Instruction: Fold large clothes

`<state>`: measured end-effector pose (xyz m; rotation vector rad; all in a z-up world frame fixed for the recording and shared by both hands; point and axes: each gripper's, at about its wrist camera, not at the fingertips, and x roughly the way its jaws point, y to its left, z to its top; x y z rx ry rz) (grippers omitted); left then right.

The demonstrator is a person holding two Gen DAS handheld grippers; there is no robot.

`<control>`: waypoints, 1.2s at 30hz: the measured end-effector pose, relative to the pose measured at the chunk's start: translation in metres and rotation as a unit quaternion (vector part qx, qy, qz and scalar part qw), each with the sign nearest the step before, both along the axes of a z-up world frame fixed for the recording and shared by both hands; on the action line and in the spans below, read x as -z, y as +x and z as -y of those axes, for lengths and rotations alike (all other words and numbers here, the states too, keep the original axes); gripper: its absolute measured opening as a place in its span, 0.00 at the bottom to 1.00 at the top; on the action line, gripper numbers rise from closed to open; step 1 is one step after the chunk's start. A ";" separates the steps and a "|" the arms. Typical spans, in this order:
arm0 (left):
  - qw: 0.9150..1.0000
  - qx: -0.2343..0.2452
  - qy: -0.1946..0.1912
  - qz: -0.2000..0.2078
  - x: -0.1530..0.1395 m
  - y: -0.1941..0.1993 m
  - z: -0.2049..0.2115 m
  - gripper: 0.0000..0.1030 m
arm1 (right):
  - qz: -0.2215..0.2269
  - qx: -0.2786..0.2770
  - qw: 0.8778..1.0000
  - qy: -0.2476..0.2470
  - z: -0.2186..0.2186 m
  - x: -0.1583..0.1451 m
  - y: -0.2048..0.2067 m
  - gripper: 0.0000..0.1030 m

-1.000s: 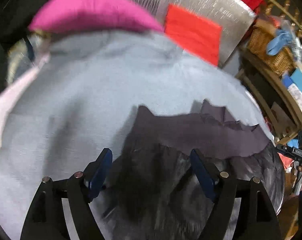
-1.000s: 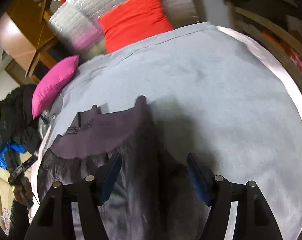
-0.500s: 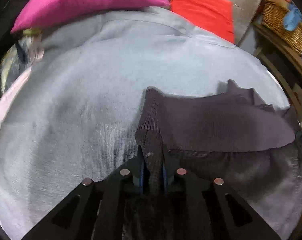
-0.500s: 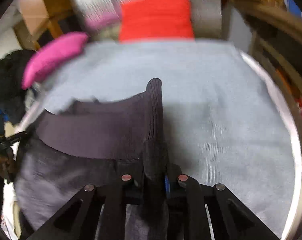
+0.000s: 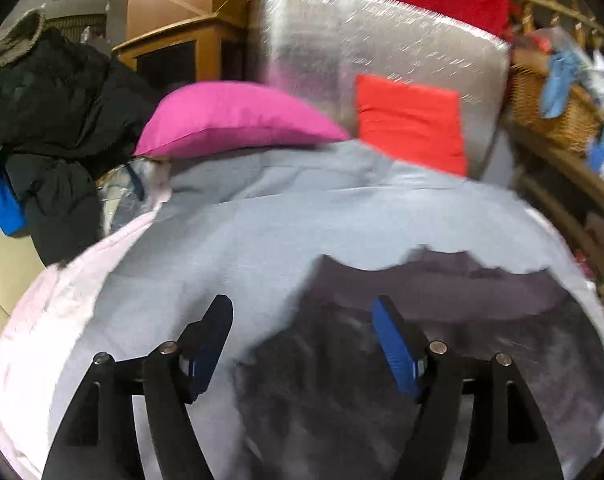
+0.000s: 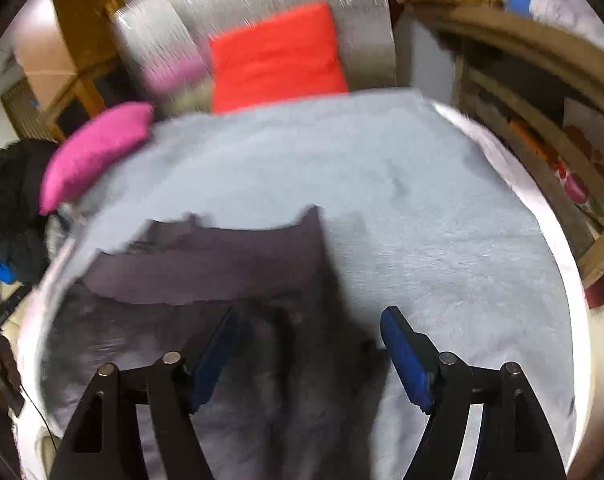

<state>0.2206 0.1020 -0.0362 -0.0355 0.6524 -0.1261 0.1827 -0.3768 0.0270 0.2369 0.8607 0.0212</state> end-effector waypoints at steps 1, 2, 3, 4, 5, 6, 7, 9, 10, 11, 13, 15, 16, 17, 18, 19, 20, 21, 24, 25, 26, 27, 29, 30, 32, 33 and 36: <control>1.000 0.005 -0.005 0.000 0.002 -0.007 0.008 0.71 | 0.008 -0.008 1.000 0.005 -0.013 -0.001 -0.006 0.75; 1.000 0.011 -0.011 -0.003 0.007 -0.018 0.015 0.71 | 0.014 -0.017 1.000 0.010 -0.026 0.000 -0.013 0.75; 1.000 0.016 -0.013 -0.006 0.013 -0.025 0.022 0.71 | 0.018 -0.031 0.999 0.010 -0.041 0.005 -0.021 0.75; 1.000 0.018 -0.010 -0.013 0.024 -0.032 0.029 0.71 | 0.019 -0.037 0.999 0.004 -0.049 0.010 -0.025 0.75; 1.000 0.017 -0.003 -0.024 0.034 -0.034 0.034 0.71 | 0.014 -0.037 0.999 -0.007 -0.057 0.020 -0.028 0.75; 0.999 0.016 0.001 -0.032 0.043 -0.033 0.042 0.71 | 0.003 -0.034 0.999 -0.013 -0.060 0.032 -0.028 0.75; 0.999 0.013 0.009 -0.042 0.054 -0.032 0.047 0.71 | -0.009 -0.030 0.999 -0.020 -0.060 0.043 -0.028 0.76; 0.995 -0.011 0.052 -0.084 0.084 -0.026 0.053 0.71 | -0.034 -0.006 0.998 -0.060 -0.054 0.069 -0.023 0.75; 0.995 -0.011 0.049 -0.087 0.094 -0.026 0.050 0.71 | -0.035 -0.001 0.998 -0.060 -0.047 0.081 -0.024 0.76; 0.995 -0.013 0.059 -0.076 0.099 -0.028 0.049 0.72 | -0.031 0.001 0.998 -0.049 -0.042 0.086 -0.025 0.76; 0.994 -0.014 0.076 -0.071 0.101 -0.027 0.049 0.72 | -0.030 0.009 0.998 -0.059 -0.039 0.087 -0.024 0.76; 0.994 -0.014 0.077 -0.078 0.099 -0.024 0.049 0.72 | -0.036 0.008 0.997 -0.073 -0.042 0.088 -0.020 0.76; 0.993 -0.015 0.078 -0.082 0.096 -0.023 0.048 0.72 | -0.037 0.010 0.997 -0.072 -0.040 0.086 -0.021 0.77; 0.993 -0.020 0.084 -0.086 0.090 -0.024 0.048 0.72 | -0.041 0.014 0.997 -0.069 -0.039 0.084 -0.020 0.77; 0.993 -0.026 0.085 -0.084 0.084 -0.029 0.049 0.72 | -0.044 0.024 0.996 -0.074 -0.040 0.076 -0.022 0.77; 0.993 -0.030 0.081 -0.077 0.076 -0.033 0.049 0.72 | -0.038 0.032 0.995 -0.084 -0.043 0.067 -0.026 0.77; 0.995 -0.030 0.073 -0.066 0.070 -0.038 0.048 0.72 | -0.027 0.033 0.995 -0.087 -0.048 0.061 -0.029 0.77; 0.996 -0.027 0.063 -0.051 0.062 -0.044 0.050 0.72 | -0.007 0.029 0.996 -0.086 -0.053 0.052 -0.035 0.78; 0.998 -0.005 0.054 -0.018 0.040 -0.057 0.075 0.72 | 0.035 0.009 0.995 -0.097 -0.076 0.025 -0.043 0.78; 0.998 0.006 0.055 -0.014 0.036 -0.058 0.086 0.72 | 0.038 0.000 0.994 -0.100 -0.083 0.023 -0.041 0.78; 0.998 0.018 0.054 -0.015 0.034 -0.059 0.098 0.72 | 0.039 -0.012 0.994 -0.101 -0.092 0.021 -0.037 0.78; 0.998 0.028 0.056 -0.018 0.035 -0.058 0.110 0.72 | 0.037 -0.017 0.994 -0.104 -0.099 0.023 -0.030 0.78; 0.996 0.035 0.070 -0.030 0.046 -0.055 0.127 0.72 | 0.033 -0.017 0.993 -0.110 -0.106 0.030 -0.020 0.78; 0.996 0.036 0.075 -0.044 0.055 -0.051 0.133 0.72 | 0.024 -0.016 0.994 -0.110 -0.108 0.039 -0.013 0.78; 0.993 0.036 0.079 -0.085 0.081 -0.042 0.137 0.74 | -0.009 -0.014 0.992 -0.122 -0.113 0.061 -0.004 0.78; 0.992 0.033 0.078 -0.089 0.092 -0.039 0.135 0.74 | -0.033 -0.014 0.991 -0.130 -0.113 0.078 0.003 0.80; 0.992 0.036 0.094 -0.072 0.102 -0.040 0.136 0.76 | -0.019 -0.008 0.987 -0.157 -0.117 0.090 -0.001 0.83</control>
